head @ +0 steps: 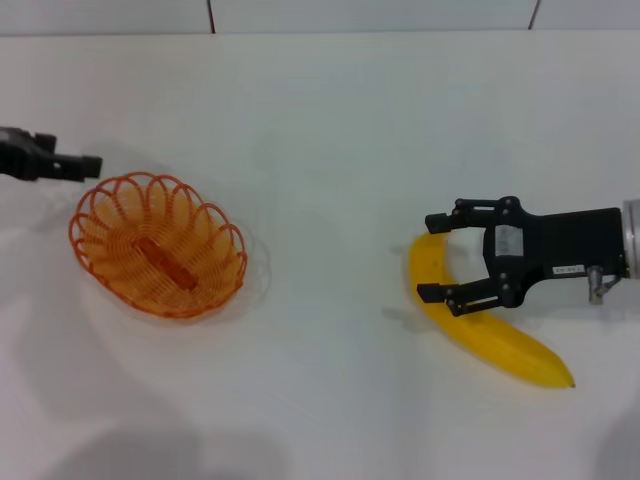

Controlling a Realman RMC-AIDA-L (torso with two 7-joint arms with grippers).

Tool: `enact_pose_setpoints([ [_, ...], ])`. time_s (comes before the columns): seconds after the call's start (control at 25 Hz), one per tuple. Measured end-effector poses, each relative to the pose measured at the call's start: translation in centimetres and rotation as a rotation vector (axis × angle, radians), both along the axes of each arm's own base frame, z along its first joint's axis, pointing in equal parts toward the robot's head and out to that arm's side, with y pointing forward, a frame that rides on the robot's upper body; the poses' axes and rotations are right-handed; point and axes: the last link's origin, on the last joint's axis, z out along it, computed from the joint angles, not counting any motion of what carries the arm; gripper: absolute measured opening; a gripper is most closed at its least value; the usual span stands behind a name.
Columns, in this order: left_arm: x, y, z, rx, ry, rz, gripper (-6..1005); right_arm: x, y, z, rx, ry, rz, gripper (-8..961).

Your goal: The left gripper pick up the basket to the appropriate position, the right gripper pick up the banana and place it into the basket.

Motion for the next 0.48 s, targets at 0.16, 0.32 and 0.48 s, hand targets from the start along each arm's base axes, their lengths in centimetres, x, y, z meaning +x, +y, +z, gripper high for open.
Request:
enact_pose_setpoints([
  [0.16,-0.2,0.0,-1.0,-0.025,0.009,0.019,811,-0.1,0.0,-0.2,-0.004,0.002,0.002,896],
  [0.32,-0.2,0.2,-1.9,-0.045,0.032,0.022,806,-0.2,-0.1,-0.4,-0.005,0.003,0.004,896],
  [0.48,-0.3,0.3,-3.1,-0.072,0.068,0.029,800,-0.1,-0.2,-0.5,-0.013,-0.003,0.007,896],
])
